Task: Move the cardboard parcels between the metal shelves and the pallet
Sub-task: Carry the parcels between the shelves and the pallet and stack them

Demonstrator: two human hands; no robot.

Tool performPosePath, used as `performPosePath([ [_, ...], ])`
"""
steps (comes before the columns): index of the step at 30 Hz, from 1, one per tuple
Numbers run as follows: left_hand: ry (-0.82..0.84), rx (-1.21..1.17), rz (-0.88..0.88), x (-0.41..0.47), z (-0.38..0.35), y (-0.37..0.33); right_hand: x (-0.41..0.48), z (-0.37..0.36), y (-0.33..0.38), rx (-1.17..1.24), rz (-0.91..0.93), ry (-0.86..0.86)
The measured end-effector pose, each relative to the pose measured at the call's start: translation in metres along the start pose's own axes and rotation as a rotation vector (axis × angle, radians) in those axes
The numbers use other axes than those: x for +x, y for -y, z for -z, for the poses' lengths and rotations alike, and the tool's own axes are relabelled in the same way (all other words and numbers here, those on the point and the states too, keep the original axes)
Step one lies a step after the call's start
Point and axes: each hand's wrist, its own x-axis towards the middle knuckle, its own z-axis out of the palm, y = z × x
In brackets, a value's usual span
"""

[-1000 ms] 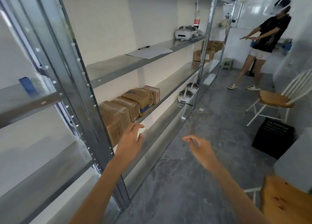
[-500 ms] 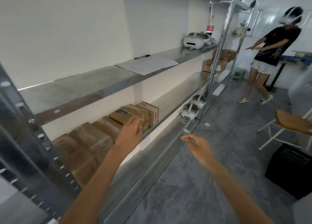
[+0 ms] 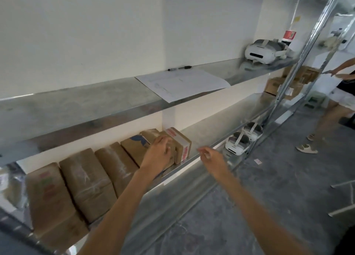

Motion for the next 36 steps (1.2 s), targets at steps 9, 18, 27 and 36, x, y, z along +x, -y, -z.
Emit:
performPosePath([
  [9, -0.047, 0.063, 0.277, 0.066, -0.055, 0.012, 0.142, -0.038, -0.039, -0.124, -0.039, 0.282],
  [18, -0.145, 0.279, 0.573, 0.081, -0.102, 0.032, 0.208, -0.082, -0.066, 0.117, -0.208, 0.659],
  [27, -0.128, 0.403, 0.735, 0.088, -0.116, 0.022, 0.239, -0.090, -0.087, 0.603, -0.603, 0.769],
  [36, -0.083, 0.399, 0.784, 0.089, -0.114, 0.002, 0.267, -0.062, -0.108, 0.842, -0.651, 0.697],
])
